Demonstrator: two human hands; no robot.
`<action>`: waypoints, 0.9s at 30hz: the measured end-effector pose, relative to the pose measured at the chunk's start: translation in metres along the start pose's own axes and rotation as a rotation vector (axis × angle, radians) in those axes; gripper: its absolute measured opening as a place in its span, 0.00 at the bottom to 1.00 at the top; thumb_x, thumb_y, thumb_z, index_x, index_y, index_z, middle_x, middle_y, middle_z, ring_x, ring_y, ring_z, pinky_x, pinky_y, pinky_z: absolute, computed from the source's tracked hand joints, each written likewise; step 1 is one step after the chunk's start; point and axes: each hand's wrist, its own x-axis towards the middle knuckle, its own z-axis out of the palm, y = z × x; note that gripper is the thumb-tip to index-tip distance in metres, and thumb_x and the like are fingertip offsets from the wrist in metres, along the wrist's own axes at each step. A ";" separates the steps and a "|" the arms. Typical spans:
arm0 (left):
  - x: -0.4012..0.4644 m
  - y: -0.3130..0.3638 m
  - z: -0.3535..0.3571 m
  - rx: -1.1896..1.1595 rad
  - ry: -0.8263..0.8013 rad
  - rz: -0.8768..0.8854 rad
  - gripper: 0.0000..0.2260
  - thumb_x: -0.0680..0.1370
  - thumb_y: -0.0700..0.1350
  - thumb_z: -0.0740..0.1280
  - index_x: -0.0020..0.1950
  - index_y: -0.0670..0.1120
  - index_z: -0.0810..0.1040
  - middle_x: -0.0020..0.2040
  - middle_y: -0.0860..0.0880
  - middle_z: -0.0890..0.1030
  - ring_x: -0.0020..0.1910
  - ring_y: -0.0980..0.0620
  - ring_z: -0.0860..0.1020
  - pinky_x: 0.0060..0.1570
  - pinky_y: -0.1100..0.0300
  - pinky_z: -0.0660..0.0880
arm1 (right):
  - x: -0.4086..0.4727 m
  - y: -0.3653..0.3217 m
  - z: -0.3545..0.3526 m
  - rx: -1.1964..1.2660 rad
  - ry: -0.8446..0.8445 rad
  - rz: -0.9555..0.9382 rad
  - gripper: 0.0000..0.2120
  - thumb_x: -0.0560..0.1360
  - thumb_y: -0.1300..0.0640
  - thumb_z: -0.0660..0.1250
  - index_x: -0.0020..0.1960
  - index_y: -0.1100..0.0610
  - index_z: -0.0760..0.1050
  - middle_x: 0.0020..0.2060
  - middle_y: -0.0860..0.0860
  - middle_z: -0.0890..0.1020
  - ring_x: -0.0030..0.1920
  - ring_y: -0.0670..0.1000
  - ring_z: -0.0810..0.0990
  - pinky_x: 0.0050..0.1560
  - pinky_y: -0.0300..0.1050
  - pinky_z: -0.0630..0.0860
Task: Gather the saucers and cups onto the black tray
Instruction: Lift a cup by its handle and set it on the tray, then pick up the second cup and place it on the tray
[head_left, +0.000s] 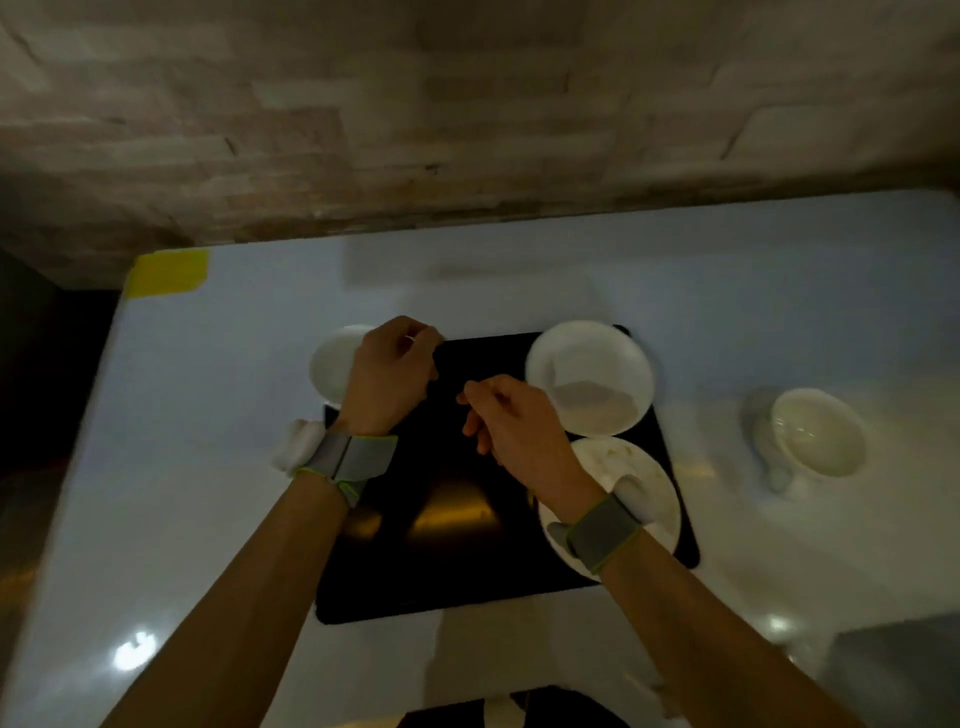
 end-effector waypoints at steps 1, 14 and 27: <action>-0.002 0.010 0.017 0.000 -0.050 0.016 0.09 0.78 0.46 0.62 0.45 0.44 0.80 0.29 0.48 0.79 0.24 0.54 0.75 0.30 0.59 0.71 | -0.004 0.000 -0.017 0.010 0.041 -0.009 0.13 0.80 0.53 0.61 0.48 0.61 0.78 0.31 0.50 0.79 0.24 0.42 0.73 0.25 0.30 0.68; -0.030 0.087 0.183 -0.007 -0.462 0.136 0.09 0.80 0.46 0.63 0.50 0.42 0.79 0.36 0.46 0.80 0.25 0.54 0.75 0.26 0.60 0.73 | -0.058 0.024 -0.179 0.020 0.460 -0.092 0.07 0.79 0.56 0.64 0.46 0.59 0.76 0.29 0.50 0.79 0.26 0.41 0.75 0.33 0.37 0.73; -0.063 0.094 0.294 0.113 -0.706 0.050 0.22 0.76 0.52 0.67 0.70 0.55 0.70 0.53 0.50 0.79 0.55 0.45 0.79 0.57 0.43 0.78 | -0.120 0.098 -0.255 -0.040 0.756 0.132 0.20 0.74 0.44 0.67 0.61 0.49 0.64 0.36 0.49 0.82 0.35 0.48 0.82 0.36 0.37 0.79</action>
